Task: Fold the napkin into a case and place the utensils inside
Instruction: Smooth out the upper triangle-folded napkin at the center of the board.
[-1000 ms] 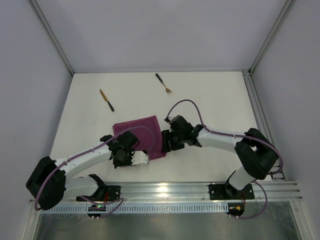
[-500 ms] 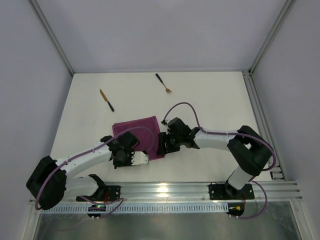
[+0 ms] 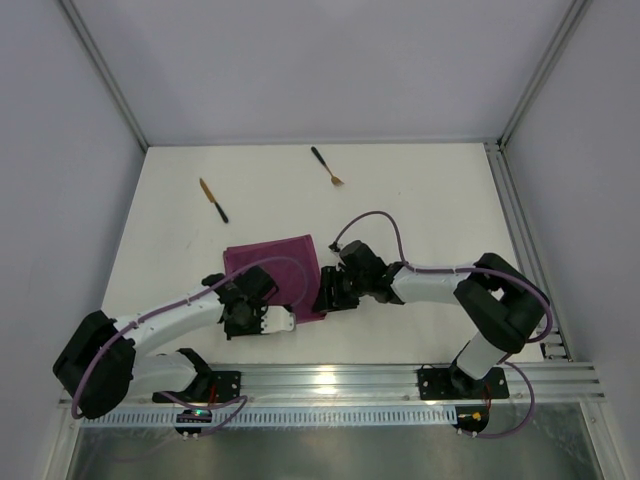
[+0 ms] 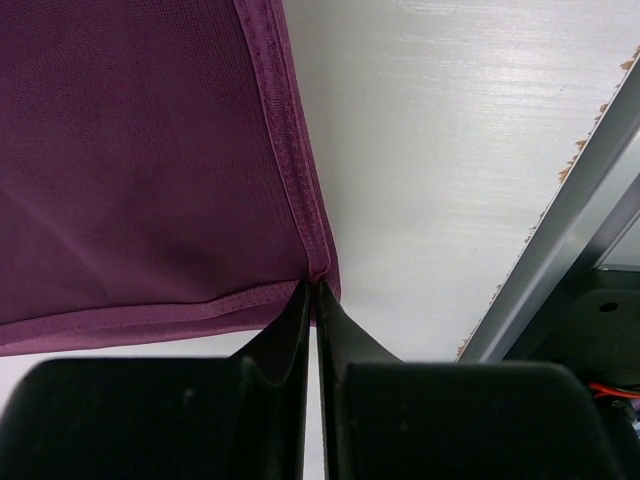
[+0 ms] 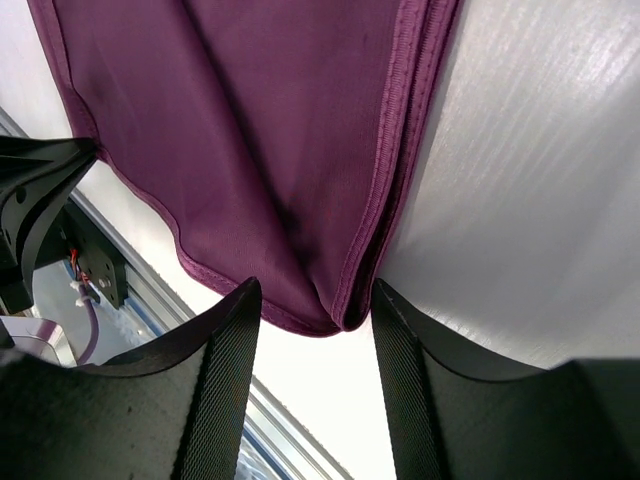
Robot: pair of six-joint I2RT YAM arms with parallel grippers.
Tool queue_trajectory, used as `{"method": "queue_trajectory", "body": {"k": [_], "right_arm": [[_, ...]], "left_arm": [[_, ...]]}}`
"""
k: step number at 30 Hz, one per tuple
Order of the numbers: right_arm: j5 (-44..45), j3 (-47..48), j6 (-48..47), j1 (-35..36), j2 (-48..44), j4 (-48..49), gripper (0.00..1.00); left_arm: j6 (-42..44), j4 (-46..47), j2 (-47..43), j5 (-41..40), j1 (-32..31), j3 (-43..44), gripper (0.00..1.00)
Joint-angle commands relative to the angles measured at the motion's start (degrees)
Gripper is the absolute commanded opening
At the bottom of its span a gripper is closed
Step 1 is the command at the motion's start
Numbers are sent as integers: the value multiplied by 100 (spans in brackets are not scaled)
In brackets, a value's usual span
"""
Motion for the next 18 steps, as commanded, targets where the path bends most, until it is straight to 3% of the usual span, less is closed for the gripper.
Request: {"method": "queue_trajectory", "body": {"k": [1, 2, 3, 6, 13, 18], "right_arm": [[423, -311, 220, 50, 34, -553, 52], [450, -285, 212, 50, 7, -562, 51], [467, -267, 194, 50, -11, -632, 51], [450, -153, 133, 50, 15, -729, 50], [502, 23, 19, 50, -20, -887, 50], [581, 137, -52, 50, -37, -1019, 50]], "left_arm": [[45, 6, -151, -101, 7, -45, 6], [45, -37, -204, -101, 16, -27, 8], [54, -64, -265, -118, 7, -27, 18], [54, -291, -546, -110, 16, 95, 36], [107, -1101, -1013, 268, 7, 736, 50], [89, -689, -1065, 216, -54, 606, 56]]}}
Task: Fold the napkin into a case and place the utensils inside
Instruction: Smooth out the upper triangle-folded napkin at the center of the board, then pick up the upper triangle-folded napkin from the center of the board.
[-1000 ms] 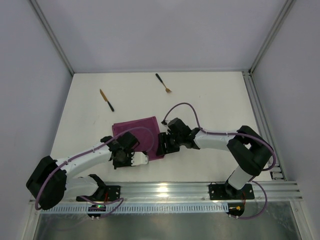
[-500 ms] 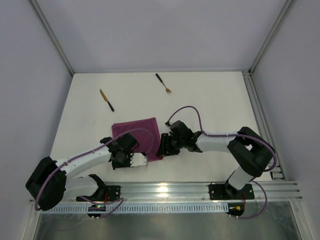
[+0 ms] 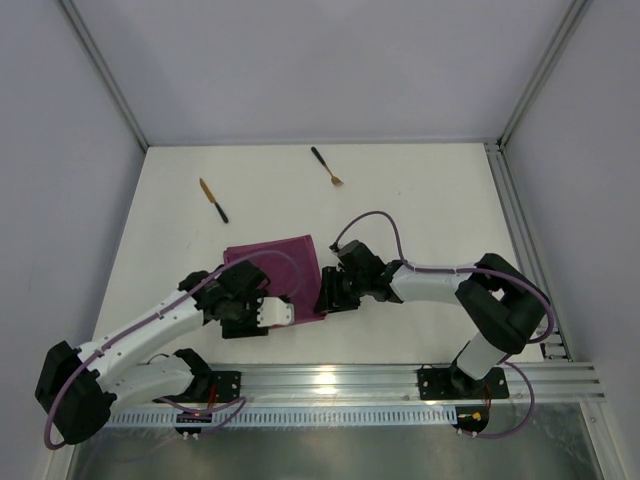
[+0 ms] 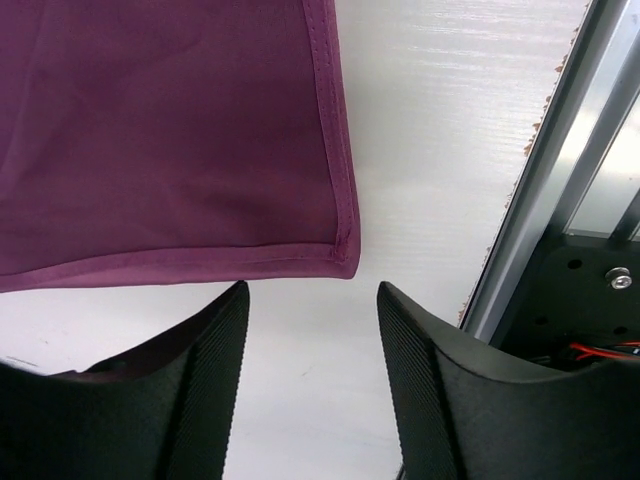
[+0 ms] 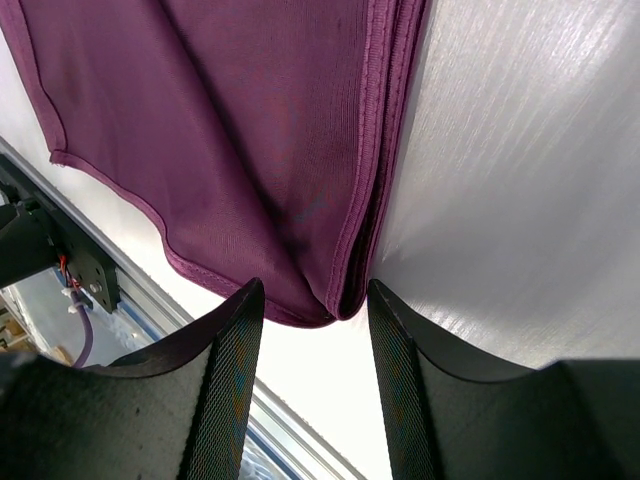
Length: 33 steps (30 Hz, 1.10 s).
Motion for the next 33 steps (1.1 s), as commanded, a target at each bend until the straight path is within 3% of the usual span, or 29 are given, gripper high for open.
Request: {"method": "queue_trajectory", "body": {"k": [1, 7, 14, 22, 25, 26, 33], "right_arm": [[415, 35, -220, 33, -9, -654, 50], [451, 96, -229, 33, 0, -724, 50], [468, 114, -168, 33, 44, -698, 50], [477, 79, -168, 33, -18, -716, 49], [460, 96, -194, 24, 0, -689, 49], [460, 96, -194, 33, 0, -689, 48], [521, 52, -238, 24, -263, -786, 47]], "left_arm": [[80, 170, -51, -14, -72, -102, 59], [660, 699, -95, -507, -221, -630, 62], [1232, 821, -139, -225, -283, -1060, 61], [1294, 1471, -139, -691, -283, -1588, 55], [1277, 1542, -148, -683, -292, -1676, 46], [1224, 1568, -148, -639, -300, -1667, 36], [828, 1745, -183, -498, -309, -1597, 0]]}}
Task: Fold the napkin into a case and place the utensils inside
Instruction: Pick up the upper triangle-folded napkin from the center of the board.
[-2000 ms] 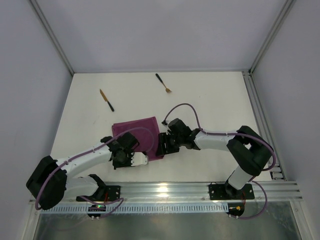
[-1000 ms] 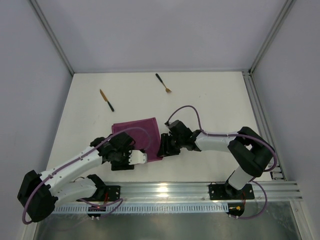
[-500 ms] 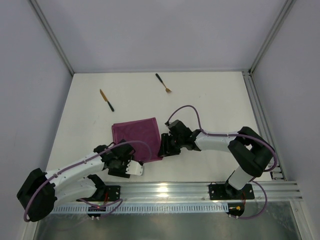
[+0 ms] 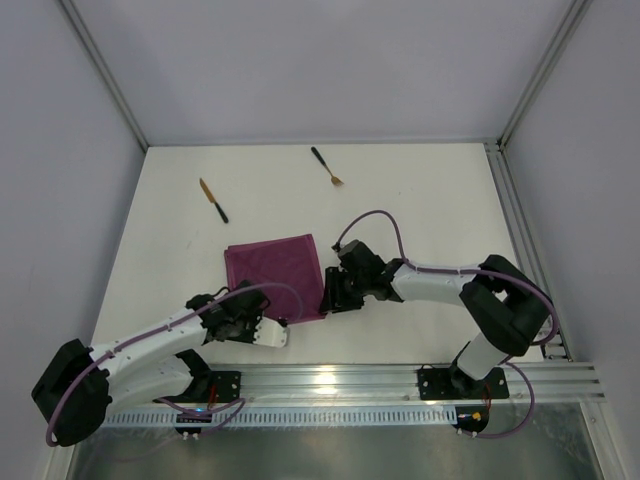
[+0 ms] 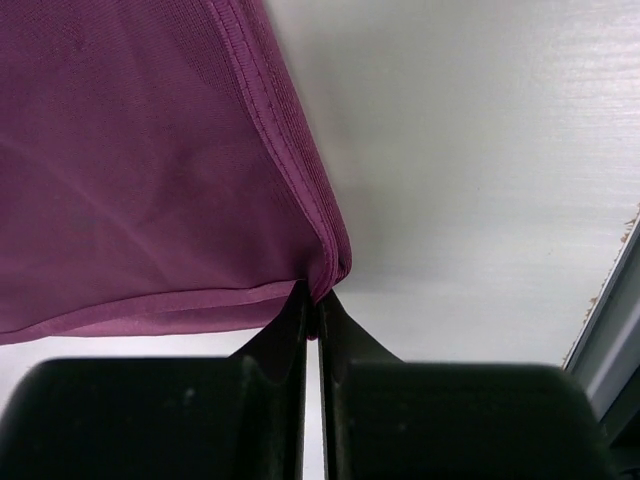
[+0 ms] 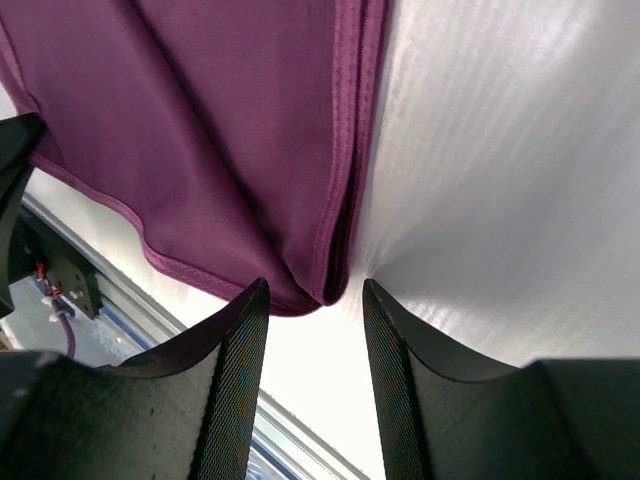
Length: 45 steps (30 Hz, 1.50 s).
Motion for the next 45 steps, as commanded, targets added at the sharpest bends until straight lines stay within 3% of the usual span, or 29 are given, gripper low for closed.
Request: {"method": "queue_trajectory", "body": {"k": [1, 5, 11, 13, 17, 19, 22, 26, 30, 38, 45], "right_arm": [[446, -40, -220, 24, -379, -519, 47], [982, -118, -667, 50, -1205, -573, 50], [2801, -329, -2196, 1050, -2559, -73, 56], [3048, -792, -3178, 1394, -2944, 436, 56], [2709, -1794, -3954, 1492, -4014, 2069, 56], [2487, -2586, -4584, 1614, -4483, 3095, 62], [2757, -3133, -5464, 2226, -4959, 3610, 66], [3987, -3133, -6389, 3254, -4338, 3864, 66], [4612, -2940, -7092, 3689, -2531, 5398, 68], [4411, -2194, -8050, 3715, -92, 7317, 81], [4209, -1596, -8333, 3724, 911, 7311, 81]], "left_arm": [[-330, 217, -28, 208, -23, -19, 0], [-647, -19, -90, 225, -5, 306, 0], [-1078, -574, 25, 603, 153, 1018, 0], [-1174, -811, 77, 656, 232, 1229, 0], [-1306, -934, 200, 726, 355, 1466, 0], [-1394, -1048, 279, 805, 408, 1632, 0], [-1473, -1233, 455, 955, 557, 1896, 0], [-1500, -1435, 692, 1025, 680, 2116, 0], [-1482, -1550, 938, 1113, 733, 2213, 0], [-1500, -1734, 1150, 1315, 751, 2539, 0], [-1518, -1770, 1123, 1385, 751, 2548, 0]]}}
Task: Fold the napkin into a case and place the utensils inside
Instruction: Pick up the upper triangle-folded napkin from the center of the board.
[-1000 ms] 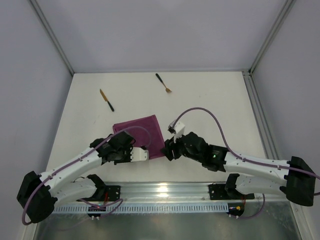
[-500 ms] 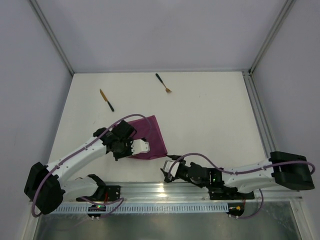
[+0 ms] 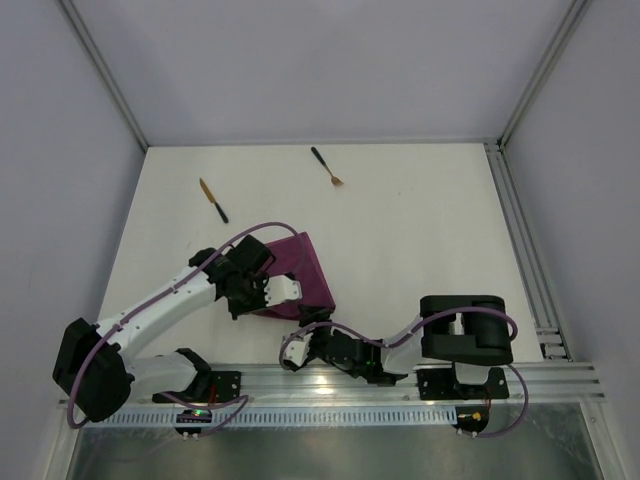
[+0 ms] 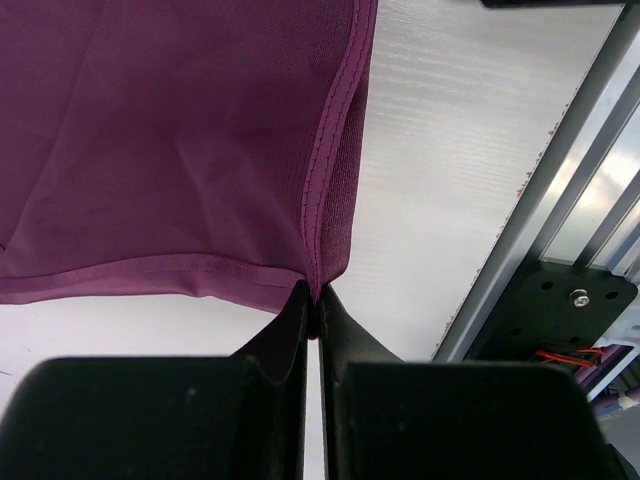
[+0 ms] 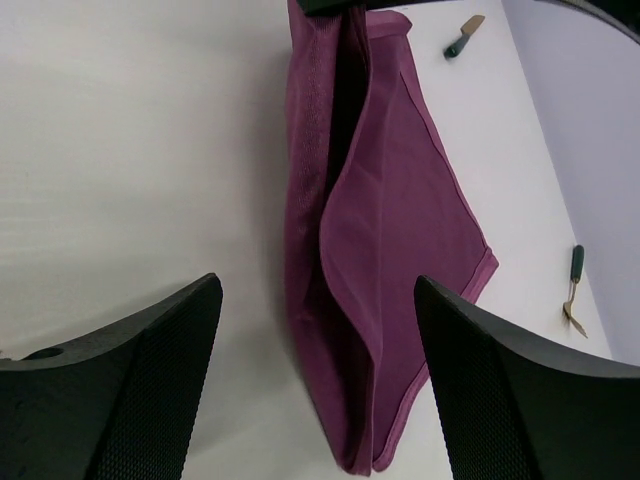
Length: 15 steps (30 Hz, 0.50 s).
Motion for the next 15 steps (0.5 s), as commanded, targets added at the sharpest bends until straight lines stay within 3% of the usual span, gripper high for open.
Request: {"method": "queue_trajectory", "body": {"k": [1, 9, 15], "right_arm": [[-62, 317, -272, 32, 266, 763, 82], [430, 888, -378, -11, 1119, 183, 81], [992, 863, -325, -134, 1076, -405, 68]], "left_arm": [[-90, -135, -31, 196, 25, 143, 0], [-55, -179, -39, 293, 25, 178, 0], [41, -381, -110, 363, 43, 205, 0]]}}
